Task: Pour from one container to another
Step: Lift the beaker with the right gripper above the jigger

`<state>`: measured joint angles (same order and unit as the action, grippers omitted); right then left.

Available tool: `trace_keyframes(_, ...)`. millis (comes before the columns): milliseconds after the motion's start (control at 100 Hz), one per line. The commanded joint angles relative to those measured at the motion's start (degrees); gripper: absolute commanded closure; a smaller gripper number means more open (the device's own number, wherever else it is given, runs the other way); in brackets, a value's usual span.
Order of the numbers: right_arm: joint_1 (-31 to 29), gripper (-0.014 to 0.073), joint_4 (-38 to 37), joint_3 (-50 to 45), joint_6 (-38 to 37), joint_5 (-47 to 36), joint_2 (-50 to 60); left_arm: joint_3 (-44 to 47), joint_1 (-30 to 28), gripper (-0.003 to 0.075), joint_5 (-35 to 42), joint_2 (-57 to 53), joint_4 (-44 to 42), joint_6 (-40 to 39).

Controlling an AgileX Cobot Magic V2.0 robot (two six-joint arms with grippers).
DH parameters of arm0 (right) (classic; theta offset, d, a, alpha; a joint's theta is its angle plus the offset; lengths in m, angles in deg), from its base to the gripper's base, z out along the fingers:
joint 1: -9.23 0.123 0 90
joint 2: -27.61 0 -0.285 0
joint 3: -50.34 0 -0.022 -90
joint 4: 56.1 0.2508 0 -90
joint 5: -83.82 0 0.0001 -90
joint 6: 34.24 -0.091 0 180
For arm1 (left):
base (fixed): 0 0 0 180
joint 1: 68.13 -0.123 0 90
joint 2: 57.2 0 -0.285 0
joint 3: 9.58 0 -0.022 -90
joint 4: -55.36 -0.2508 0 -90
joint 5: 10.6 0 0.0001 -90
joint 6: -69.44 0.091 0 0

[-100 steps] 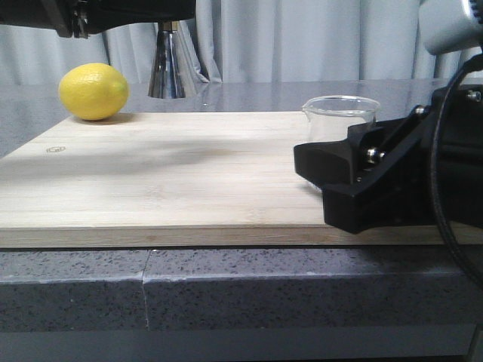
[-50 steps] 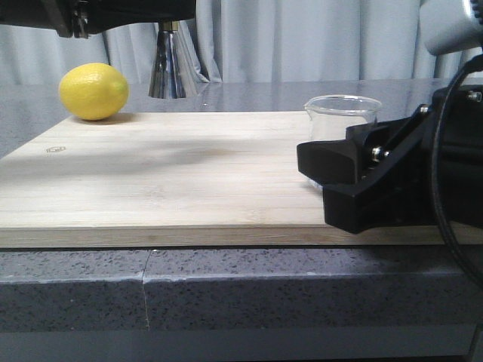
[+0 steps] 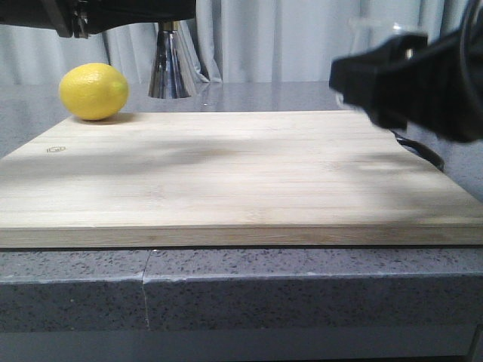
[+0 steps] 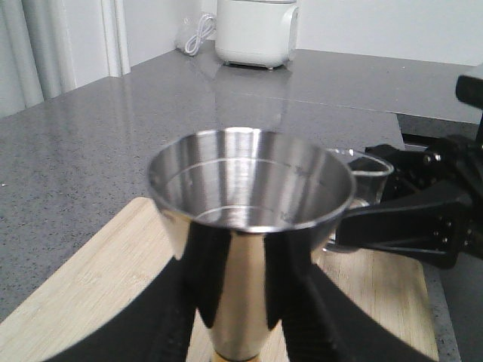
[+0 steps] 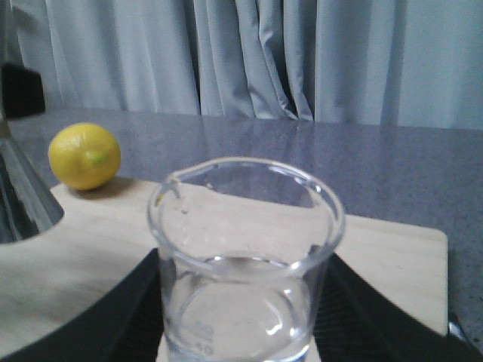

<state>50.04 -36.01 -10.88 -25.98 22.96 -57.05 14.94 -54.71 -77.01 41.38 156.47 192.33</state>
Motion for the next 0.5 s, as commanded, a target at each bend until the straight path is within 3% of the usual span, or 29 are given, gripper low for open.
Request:
trace_keyframes(0, -0.84, 0.0271, -0.4, 3.91, 0.12, 1.28, 4.17, -1.76, 0.46, 0.0491, -4.92, -2.54, 5.66, -0.44)
trace_keyframes(230, -3.59, 0.0271, -0.5, 14.76, 4.68, 21.36, 9.94, -1.76, 0.46, 0.0491, -4.92, -2.54, 5.66, -0.44)
trace_keyframes(490, -5.08, 0.0271, -1.45, 32.25, 11.68, 49.65, 9.57, -1.76, 0.46, 0.0491, -4.92, -2.54, 5.66, -0.44)
